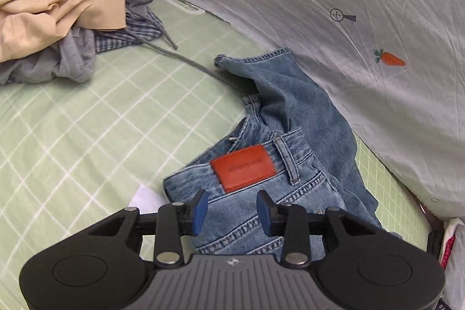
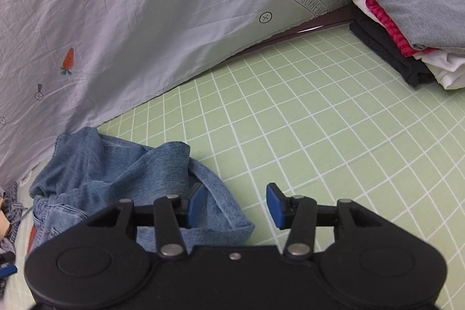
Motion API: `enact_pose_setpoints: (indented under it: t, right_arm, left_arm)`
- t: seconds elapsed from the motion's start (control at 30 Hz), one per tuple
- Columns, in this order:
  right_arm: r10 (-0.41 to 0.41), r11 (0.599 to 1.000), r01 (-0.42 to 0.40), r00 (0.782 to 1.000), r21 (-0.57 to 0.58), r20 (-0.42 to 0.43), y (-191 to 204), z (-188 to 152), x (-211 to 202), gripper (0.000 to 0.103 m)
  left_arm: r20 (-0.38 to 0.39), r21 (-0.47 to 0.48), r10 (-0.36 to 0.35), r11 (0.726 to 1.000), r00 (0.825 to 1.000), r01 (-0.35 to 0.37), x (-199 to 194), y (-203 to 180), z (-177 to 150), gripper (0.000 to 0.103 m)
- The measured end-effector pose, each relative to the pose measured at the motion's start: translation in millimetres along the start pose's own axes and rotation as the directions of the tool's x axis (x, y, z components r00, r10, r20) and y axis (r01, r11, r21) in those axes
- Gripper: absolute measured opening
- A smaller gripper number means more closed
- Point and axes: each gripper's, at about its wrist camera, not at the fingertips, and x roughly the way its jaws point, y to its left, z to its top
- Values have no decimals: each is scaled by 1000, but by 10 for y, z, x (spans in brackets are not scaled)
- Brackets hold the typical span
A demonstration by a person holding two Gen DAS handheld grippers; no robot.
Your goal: Fold clothes
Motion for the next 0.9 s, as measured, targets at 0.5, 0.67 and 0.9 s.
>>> enact_pose_setpoints:
  t: [0.5, 0.67, 0.9]
  right_arm:
    - [-42, 911, -64, 969, -407, -245, 608, 60, 1239, 46]
    - [-2, 915, -97, 969, -391, -246, 578, 22, 1231, 37]
    - [33, 947, -83, 986, -311, -162, 496, -10, 1064, 3]
  left_arm:
    - [-133, 139, 201, 973, 970, -183, 1030, -825, 321, 85]
    - [-140, 187, 239, 959, 961, -211, 1088, -836, 307, 87]
    - [-109, 211, 252, 951, 962, -225, 1035, -872, 253, 40]
